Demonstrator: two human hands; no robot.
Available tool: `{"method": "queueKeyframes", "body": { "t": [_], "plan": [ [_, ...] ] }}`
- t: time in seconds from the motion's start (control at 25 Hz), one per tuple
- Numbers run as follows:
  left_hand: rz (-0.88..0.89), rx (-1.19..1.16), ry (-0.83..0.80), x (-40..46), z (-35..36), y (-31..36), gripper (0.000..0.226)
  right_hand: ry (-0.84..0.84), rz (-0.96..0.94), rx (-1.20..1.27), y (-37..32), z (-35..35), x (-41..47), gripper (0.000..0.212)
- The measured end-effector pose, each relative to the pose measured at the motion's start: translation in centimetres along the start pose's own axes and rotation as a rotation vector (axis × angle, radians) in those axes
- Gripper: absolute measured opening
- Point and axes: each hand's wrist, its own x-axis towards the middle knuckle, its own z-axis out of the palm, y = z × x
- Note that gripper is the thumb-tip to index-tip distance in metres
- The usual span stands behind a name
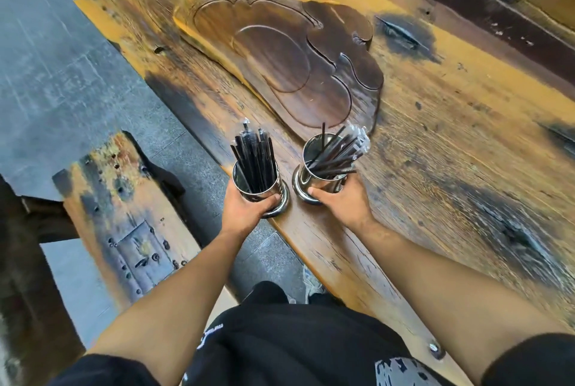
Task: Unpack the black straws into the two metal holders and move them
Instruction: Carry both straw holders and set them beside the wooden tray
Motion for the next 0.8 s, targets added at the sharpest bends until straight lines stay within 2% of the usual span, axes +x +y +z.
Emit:
{"method": "queueKeyframes", "body": {
  "t": [0.24, 0.48, 0.52, 0.64, 0.8],
  "plan": [
    [-0.008, -0.018, 0.010, 6.0, -3.7, 0.5, 0.079, 0.019, -0.016, -0.001, -4.5, 3.4, 3.2, 0.095],
    [0.040, 0.008, -0.092, 15.8, -8.9, 0.3, 0.073, 0.110, 0.027, 0.000, -10.1, 9.9, 7.3, 0.093],
    [0.047, 0.008, -0.118, 17.3, -9.9, 0.3, 0.072, 0.126, 0.039, 0.005, -11.0, 10.9, 7.9, 0.089],
    [0.070, 0.034, -0.167, 22.3, -13.5, 0.1, 0.071, 0.167, 0.049, 0.028, -13.7, 14.8, 9.7, 0.057],
    [0.118, 0.030, -0.224, 28.2, -17.5, -0.3, 0.065, 0.242, 0.057, 0.040, -17.5, 19.2, 11.2, 0.050]
  ]
}}
